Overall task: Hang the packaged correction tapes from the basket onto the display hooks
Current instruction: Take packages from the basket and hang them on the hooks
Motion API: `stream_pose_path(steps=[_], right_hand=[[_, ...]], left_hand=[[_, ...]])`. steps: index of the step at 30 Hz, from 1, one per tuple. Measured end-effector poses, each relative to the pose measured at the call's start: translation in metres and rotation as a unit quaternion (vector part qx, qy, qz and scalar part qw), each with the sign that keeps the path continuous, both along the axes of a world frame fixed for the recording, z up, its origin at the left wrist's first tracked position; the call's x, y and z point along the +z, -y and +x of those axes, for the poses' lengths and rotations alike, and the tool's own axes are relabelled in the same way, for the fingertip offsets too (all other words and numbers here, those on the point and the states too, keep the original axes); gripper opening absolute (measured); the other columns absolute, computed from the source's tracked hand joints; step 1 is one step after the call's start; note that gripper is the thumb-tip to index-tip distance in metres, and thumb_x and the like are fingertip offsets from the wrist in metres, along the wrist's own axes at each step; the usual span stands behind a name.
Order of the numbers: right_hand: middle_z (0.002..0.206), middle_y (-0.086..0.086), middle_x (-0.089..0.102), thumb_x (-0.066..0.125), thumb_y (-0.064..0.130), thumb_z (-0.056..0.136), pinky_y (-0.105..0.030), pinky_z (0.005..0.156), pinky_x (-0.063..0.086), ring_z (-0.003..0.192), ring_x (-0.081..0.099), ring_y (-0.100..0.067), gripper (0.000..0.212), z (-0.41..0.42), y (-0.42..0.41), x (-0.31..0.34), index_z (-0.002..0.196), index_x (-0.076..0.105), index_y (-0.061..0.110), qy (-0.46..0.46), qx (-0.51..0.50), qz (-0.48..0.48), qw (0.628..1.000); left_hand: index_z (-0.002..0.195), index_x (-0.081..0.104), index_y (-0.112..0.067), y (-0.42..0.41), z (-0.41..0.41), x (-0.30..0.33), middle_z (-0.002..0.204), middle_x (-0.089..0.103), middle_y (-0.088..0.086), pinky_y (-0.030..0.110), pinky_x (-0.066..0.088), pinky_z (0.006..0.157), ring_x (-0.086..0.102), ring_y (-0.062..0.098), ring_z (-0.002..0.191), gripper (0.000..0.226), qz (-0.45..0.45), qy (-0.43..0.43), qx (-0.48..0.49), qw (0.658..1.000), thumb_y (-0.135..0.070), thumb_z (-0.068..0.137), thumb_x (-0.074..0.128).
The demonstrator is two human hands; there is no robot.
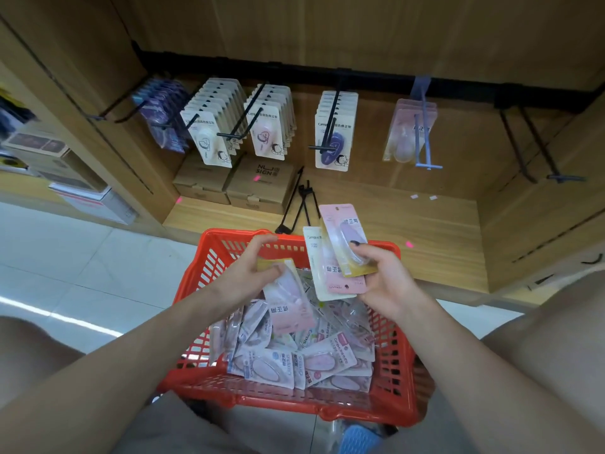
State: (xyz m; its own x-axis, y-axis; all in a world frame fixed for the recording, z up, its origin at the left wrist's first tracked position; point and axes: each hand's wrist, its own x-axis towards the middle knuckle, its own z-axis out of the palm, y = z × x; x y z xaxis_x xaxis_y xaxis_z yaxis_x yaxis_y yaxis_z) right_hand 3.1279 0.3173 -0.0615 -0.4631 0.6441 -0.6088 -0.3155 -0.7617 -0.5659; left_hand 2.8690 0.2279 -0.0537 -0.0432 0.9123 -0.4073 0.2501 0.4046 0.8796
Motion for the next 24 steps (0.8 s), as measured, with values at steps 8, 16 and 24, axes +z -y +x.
stream_pose_path(steps=[8,16,24], right_hand=[[0.122,-0.019,0.074,0.068,0.017,0.089,-0.042,0.08,0.064,0.103,0.074,-0.029,0.038,-0.011,0.021,0.015,0.124,0.073,0.004,0.0,0.073,0.068,0.995],[0.129,-0.02,0.072,0.06,0.012,0.102,-0.047,0.102,0.056,0.121,0.069,-0.034,0.035,-0.007,0.023,0.019,0.136,0.066,0.005,0.015,0.043,0.108,0.993],[0.135,-0.018,0.069,0.059,0.014,0.103,-0.05,0.095,0.058,0.128,0.065,-0.037,0.037,0.001,0.024,0.023,0.139,0.066,0.015,-0.019,-0.013,0.105,0.994]], left_hand=[[0.112,0.069,-0.04,-0.03,0.041,0.003,0.117,0.075,-0.005,0.042,0.06,0.087,0.076,0.014,0.103,0.049,-0.046,0.163,0.101,0.98,-0.075,0.077,0.07],[0.12,0.046,-0.04,-0.036,0.063,0.001,0.105,0.079,-0.01,0.039,0.062,0.08,0.078,0.019,0.099,0.073,0.01,0.162,0.108,0.981,-0.057,0.064,0.089],[0.122,0.046,-0.033,-0.046,0.075,0.005,0.106,0.078,-0.013,0.026,0.061,0.076,0.077,0.01,0.099,0.068,0.062,0.124,0.106,0.985,-0.047,0.073,0.092]])
